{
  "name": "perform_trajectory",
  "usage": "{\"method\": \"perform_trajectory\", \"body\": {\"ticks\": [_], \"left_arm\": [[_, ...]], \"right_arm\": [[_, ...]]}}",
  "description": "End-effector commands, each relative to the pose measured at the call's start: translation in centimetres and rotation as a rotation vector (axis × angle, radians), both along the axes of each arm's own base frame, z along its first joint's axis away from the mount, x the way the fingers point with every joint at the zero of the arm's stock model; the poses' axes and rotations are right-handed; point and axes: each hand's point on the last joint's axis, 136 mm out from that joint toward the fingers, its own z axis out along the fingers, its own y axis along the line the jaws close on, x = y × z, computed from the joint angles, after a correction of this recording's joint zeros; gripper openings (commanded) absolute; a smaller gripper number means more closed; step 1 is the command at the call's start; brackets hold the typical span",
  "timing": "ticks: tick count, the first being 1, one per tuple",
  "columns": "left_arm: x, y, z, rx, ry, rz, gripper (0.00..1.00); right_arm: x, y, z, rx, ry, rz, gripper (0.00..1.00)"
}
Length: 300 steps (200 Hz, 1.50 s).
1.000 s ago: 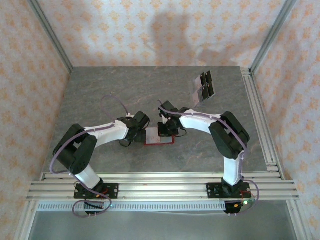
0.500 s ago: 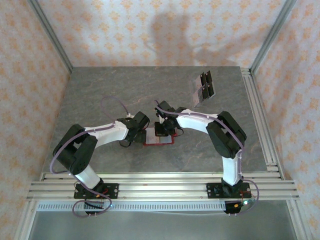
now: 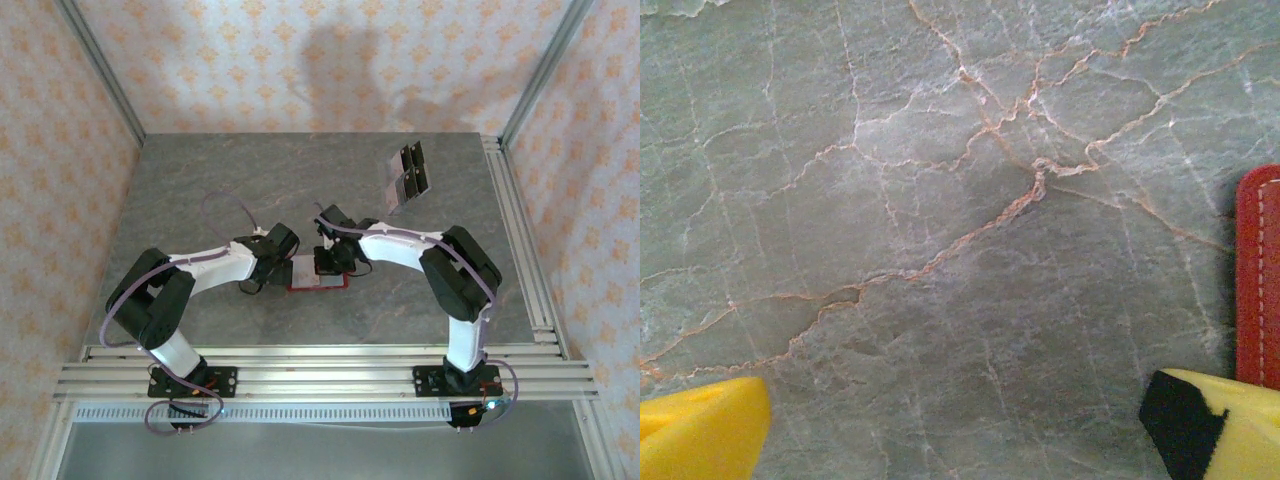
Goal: Put the credit cards into the card holder
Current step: Insert the credit card into the card slot.
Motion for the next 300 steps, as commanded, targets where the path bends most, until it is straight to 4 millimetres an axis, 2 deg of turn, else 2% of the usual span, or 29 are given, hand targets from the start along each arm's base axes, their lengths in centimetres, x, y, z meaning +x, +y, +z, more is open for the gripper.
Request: {"method": "perform_trajectory", "body": {"ticks": [1, 35, 75, 190, 230, 255, 276, 300], "left_arm": [[-1.0, 1.0, -1.3, 0.036, 0.048, 0.001, 1.00], [-0.9, 0.9, -1.3, 0.036, 0.048, 0.000, 1.00], [-0.9, 0.9, -1.4, 0.037, 0.050, 0.002, 1.00], [-0.9, 0.8, -1.5, 0.029, 0.050, 0.000, 1.00], [-1.0, 0.7, -1.5, 0.025, 0.050, 0.000, 1.00], [-0.9, 0.8, -1.1, 0.030, 0.044, 0.002, 1.00], [-0.7, 0.9, -0.7, 0.036, 0.036, 0.003, 1.00], [-0.7, 0.9, -0.6, 0.037, 0.036, 0.001, 1.00]], "right_arm": [[0.4, -1.0, -0.1, -0.008, -0.020, -0.037, 0.00], [0.1, -1.2, -1.0, -0.015, -0.001, -0.037, 0.00], [0.3, -0.7, -0.8, -0.001, 0.005, -0.027, 0.00], [0.3, 2.8, -0.4, 0.058, 0.035, 0.031, 0.00], [0.3, 3.4, -0.2, 0.087, 0.044, 0.028, 0.00], [0.5, 2.7, 0.1, 0.064, 0.020, 0.024, 0.00], [1.2, 1.2, 0.6, 0.057, -0.010, -0.018, 0.00], [1.6, -1.0, 0.2, 0.051, -0.003, -0.068, 0.00]]}}
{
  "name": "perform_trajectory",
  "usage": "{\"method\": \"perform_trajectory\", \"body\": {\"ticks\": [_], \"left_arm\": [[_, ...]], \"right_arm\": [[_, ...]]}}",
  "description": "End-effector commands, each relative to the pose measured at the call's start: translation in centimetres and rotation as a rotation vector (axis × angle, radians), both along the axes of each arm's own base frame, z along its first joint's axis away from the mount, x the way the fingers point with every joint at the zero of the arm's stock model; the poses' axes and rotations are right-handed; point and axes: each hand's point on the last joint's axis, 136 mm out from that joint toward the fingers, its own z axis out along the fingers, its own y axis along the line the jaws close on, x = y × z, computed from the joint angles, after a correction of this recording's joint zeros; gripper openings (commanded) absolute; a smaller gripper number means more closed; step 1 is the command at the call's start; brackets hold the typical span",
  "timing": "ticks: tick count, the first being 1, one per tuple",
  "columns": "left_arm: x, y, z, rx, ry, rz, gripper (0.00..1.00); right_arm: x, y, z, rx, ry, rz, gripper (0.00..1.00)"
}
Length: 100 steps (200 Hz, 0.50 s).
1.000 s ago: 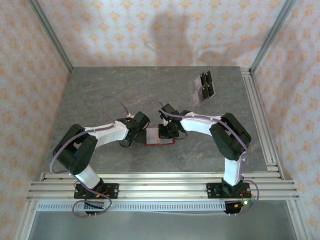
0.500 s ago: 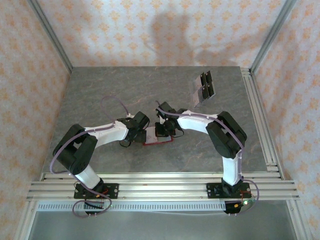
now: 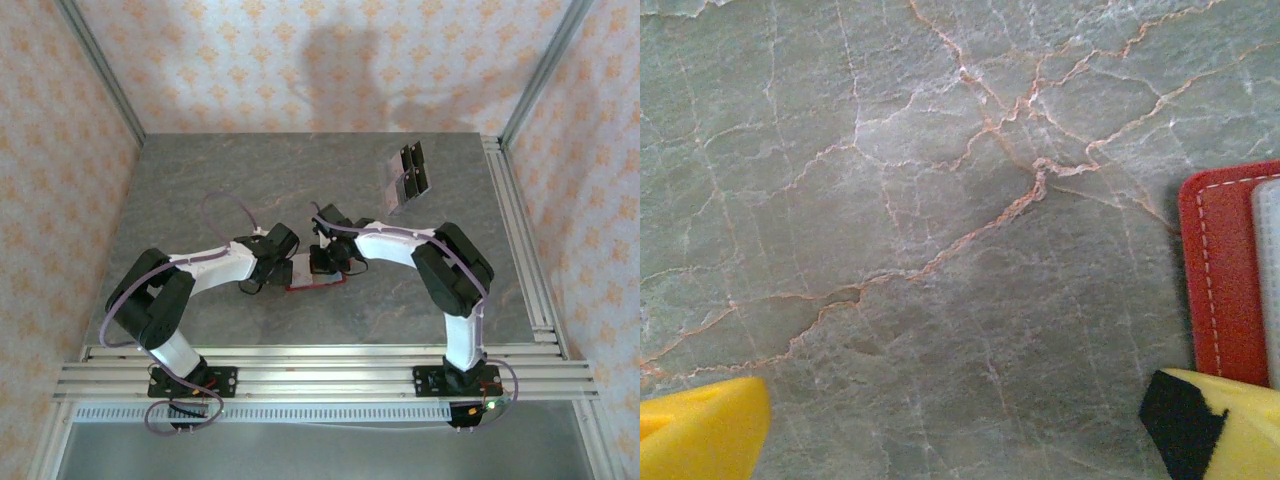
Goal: Put the credit cards into the card holder
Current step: Insert the credit card into the card slot.
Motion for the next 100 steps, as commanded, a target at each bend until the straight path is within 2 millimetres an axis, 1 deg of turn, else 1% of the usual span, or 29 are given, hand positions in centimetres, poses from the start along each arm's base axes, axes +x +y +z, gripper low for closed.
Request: {"method": "perform_trajectory", "body": {"ticks": [1, 35, 59, 81, 100], "left_arm": [[-0.8, 0.9, -0.6, 0.037, 0.037, 0.001, 1.00], [-0.7, 0.9, -0.7, 0.037, 0.039, 0.000, 1.00], [-0.5, 0.9, -0.4, 0.038, 0.033, 0.002, 1.00], [-0.3, 0.8, -0.2, 0.040, 0.030, -0.002, 1.00], [-0.1, 0.7, 0.0, 0.041, 0.027, -0.006, 1.00]], "right_arm": [[0.9, -2.5, 0.6, -0.012, -0.020, -0.069, 0.00], [0.9, -4.6, -0.8, -0.047, 0.003, -0.094, 0.00], [0.9, -5.5, -1.1, -0.064, 0.005, -0.103, 0.00], [0.9, -5.3, -0.2, -0.041, 0.000, -0.104, 0.00], [1.1, -4.9, 1.6, -0.002, -0.026, -0.111, 0.00]]}}
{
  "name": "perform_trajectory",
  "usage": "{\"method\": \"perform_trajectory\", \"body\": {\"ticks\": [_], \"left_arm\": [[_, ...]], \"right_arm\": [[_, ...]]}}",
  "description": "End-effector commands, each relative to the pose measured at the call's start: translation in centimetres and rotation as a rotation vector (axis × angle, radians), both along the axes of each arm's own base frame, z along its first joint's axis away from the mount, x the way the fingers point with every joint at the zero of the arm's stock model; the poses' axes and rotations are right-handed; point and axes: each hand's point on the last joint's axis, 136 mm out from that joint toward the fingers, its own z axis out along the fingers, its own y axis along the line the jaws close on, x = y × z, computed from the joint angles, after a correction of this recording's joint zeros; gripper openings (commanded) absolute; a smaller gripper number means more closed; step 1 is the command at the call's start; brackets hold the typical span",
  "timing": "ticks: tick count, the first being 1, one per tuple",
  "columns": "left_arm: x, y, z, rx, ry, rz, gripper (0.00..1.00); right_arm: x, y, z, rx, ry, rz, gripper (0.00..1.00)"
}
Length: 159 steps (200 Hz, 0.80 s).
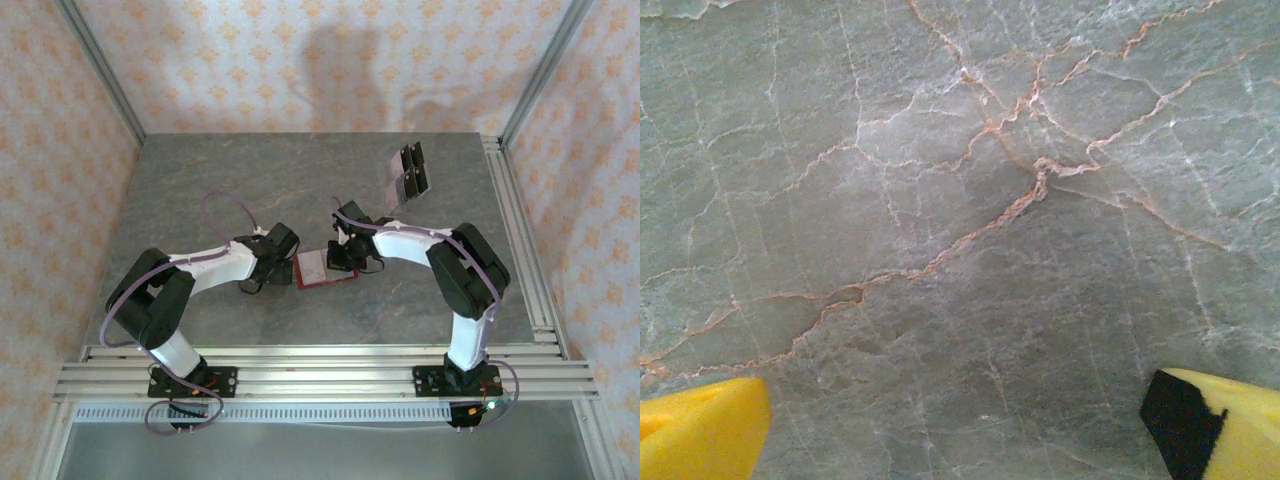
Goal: Put the credit cards into the card holder
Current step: Insert the credit card into the card slot, then flip over the card slot in the card holder.
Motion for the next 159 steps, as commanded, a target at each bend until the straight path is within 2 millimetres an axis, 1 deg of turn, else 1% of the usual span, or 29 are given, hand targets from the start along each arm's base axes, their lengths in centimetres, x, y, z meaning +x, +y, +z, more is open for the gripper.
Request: {"method": "perform_trajectory", "body": {"ticks": [1, 18, 30, 49, 70, 118, 159], "left_arm": [[-0.1, 0.6, -0.2, 0.037, 0.022, -0.003, 1.00], [0.3, 0.5, 0.1, 0.035, 0.017, -0.008, 1.00], [0.5, 0.3, 0.3, 0.033, 0.011, -0.009, 1.00], [0.8, 0.2, 0.5, 0.033, 0.008, -0.008, 1.00], [1.1, -0.1, 0.5, 0.028, 0.006, -0.006, 1.00], [1.9, -0.7, 0.7, 0.017, -0.003, -0.002, 1.00], [2.3, -0.9, 0.7, 0.013, -0.008, 0.001, 1.00]], "right_arm": [[0.0, -0.9, 1.8, 0.001, -0.029, -0.021, 0.00], [0.3, -0.4, 3.8, 0.030, -0.063, -0.019, 0.00], [0.4, -0.1, 4.9, 0.042, -0.079, -0.011, 0.01], [0.7, 0.5, 5.7, 0.050, -0.096, 0.003, 0.01], [1.2, 1.1, 5.3, 0.046, -0.096, 0.012, 0.01], [2.1, 2.3, 3.6, 0.038, -0.076, 0.034, 0.01], [2.3, 2.4, 1.8, 0.010, -0.051, 0.047, 0.01]]}}
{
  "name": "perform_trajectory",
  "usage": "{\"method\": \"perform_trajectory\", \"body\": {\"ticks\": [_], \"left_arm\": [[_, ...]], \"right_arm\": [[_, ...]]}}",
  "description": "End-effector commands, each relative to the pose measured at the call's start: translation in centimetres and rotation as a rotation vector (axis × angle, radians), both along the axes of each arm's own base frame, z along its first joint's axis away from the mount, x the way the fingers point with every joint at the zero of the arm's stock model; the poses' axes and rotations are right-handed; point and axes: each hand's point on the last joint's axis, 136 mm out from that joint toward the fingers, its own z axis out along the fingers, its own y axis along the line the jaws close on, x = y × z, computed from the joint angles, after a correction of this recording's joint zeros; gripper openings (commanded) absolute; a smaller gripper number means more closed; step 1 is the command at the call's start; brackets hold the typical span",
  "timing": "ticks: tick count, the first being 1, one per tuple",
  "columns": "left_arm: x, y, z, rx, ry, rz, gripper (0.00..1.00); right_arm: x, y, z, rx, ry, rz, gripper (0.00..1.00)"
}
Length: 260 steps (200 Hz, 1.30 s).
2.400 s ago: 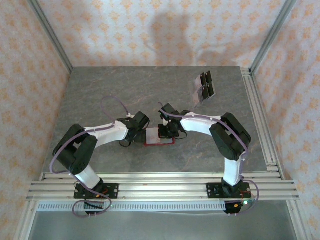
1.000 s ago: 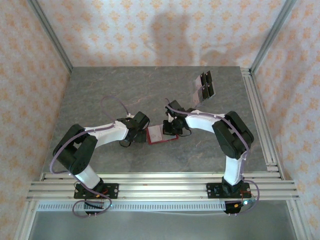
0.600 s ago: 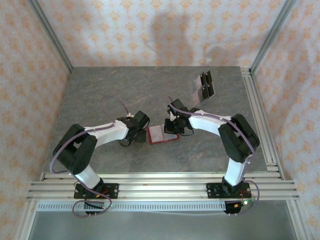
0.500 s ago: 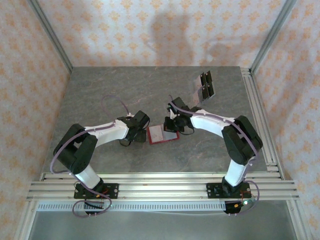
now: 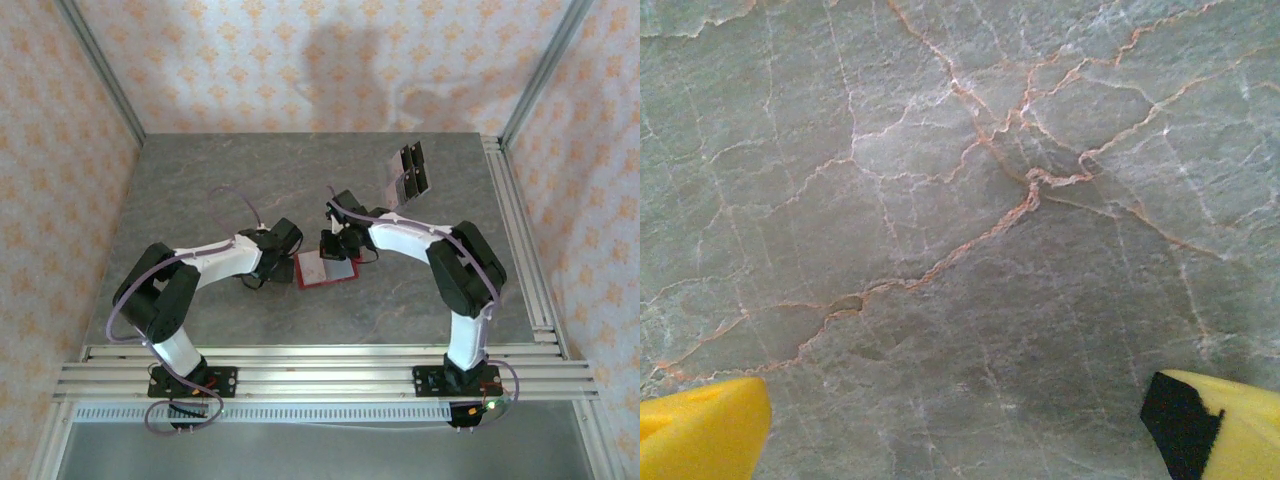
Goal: Put the credit cards into the card holder
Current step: Flip over the card slot in the card holder.
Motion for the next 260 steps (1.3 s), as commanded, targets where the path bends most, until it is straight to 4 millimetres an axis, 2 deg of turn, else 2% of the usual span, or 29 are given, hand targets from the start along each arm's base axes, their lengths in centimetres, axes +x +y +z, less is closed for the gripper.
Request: {"method": "perform_trajectory", "body": {"ticks": [1, 79, 206, 260], "left_arm": [[1.9, -0.6, 0.4, -0.020, -0.052, 0.017, 1.00], [2.0, -1.0, -0.3, -0.028, -0.039, 0.018, 1.00], [2.1, -1.3, -1.0, -0.035, -0.024, 0.012, 1.00], [2.2, -1.4, -1.1, -0.038, -0.024, 0.015, 1.00]], "right_arm": [[0.4, 0.5, -0.2, -0.014, -0.010, 0.024, 0.00], [0.0, 0.5, -1.5, -0.025, 0.016, 0.030, 0.00], [-1.5, 4.9, -1.0, 0.034, 0.041, 0.110, 0.00], [-2.0, 5.7, -1.0, 0.051, 0.058, 0.122, 0.00]]}}
